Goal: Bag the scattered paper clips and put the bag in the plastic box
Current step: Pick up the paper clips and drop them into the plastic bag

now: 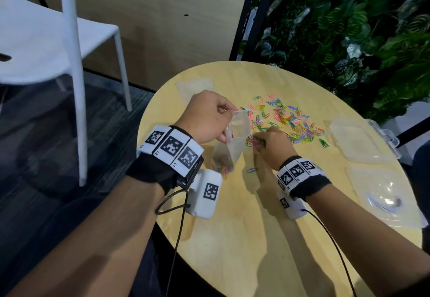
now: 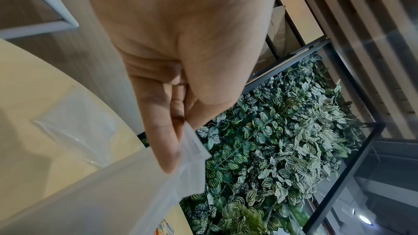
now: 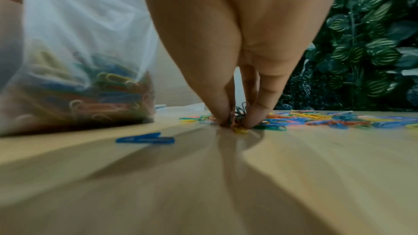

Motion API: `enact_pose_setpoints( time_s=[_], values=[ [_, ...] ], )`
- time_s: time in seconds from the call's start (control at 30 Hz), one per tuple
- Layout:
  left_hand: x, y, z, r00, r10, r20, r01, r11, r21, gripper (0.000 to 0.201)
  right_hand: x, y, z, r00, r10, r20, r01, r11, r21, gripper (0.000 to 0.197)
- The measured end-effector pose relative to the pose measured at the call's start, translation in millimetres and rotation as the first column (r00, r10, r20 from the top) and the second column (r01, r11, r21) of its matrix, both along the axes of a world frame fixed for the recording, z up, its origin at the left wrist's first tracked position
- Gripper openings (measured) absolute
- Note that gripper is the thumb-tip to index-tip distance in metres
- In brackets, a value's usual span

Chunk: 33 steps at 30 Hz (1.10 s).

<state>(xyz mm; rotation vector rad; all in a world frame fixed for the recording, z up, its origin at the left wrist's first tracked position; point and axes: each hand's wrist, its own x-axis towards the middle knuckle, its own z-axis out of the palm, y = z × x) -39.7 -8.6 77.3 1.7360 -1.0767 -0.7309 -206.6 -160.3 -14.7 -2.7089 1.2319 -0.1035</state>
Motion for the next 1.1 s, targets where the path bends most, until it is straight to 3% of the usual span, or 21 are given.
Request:
enact_pose_setpoints(
  time_s=[0.17,0.23,0.3,0.33,0.37,0.43,0.5,0.6,0.67,0.73,0.87,1.1],
  values=[
    [1,1,0,1.000,-0.005,0.000,0.005,1.000,0.006,0.018,-8,-3,8,0.998,-0.036,-0.056,0.034,0.999,-0.043,0.018],
    [0,1,1,1.000,-0.008,0.002,0.008,1.000,0.004,0.017,-18,-7,16,0.997,-0.078,0.008,0.078,0.997,0.008,0.016],
    [-2,-1,1,1.000,-0.009,0.004,0.009,1.000,0.003,0.017,-34,-13,20,0.969,-0.211,0.128,0.192,0.970,0.148,0.013],
    [-4,-3,0,1.000,-0.010,0.008,0.010,1.000,0.005,0.017,-44,-17,20,0.915,-0.341,0.215,0.266,0.912,0.313,0.013],
    [-6,-4,-1,1.000,-0.013,0.011,0.013,1.000,0.007,0.017,-53,-19,21,0.815,-0.500,0.293,0.296,0.794,0.531,0.016],
    [-12,-9,-3,1.000,-0.024,0.004,0.024,1.000,0.014,0.017,-68,-16,22,0.584,-0.744,0.324,0.146,0.489,0.860,0.023],
    [-20,-14,-4,0.999,-0.045,0.008,0.045,0.999,0.022,0.018,-76,-5,32,0.465,-0.831,0.306,-0.026,0.332,0.943,0.018],
    [-36,-22,-6,0.995,-0.087,0.043,0.085,0.996,0.042,0.020,-82,17,60,0.354,-0.883,0.309,-0.238,0.234,0.943,0.011],
    [-49,-28,-10,0.993,-0.107,0.055,0.104,0.993,0.055,0.021,-81,28,73,0.320,-0.900,0.296,-0.343,0.181,0.922,0.011],
    [-62,-32,-15,0.989,-0.131,0.069,0.126,0.989,0.071,0.021,-76,38,80,0.357,-0.874,0.329,-0.383,0.184,0.905,0.011],
    [-79,-37,-22,0.984,-0.144,0.106,0.135,0.987,0.084,0.022,-64,48,72,0.511,-0.758,0.406,-0.288,0.294,0.911,0.015],
    [-86,-36,-23,0.987,-0.145,0.068,0.141,0.988,0.063,0.018,-57,57,69,0.539,-0.725,0.429,-0.255,0.345,0.903,0.027]
  ],
)
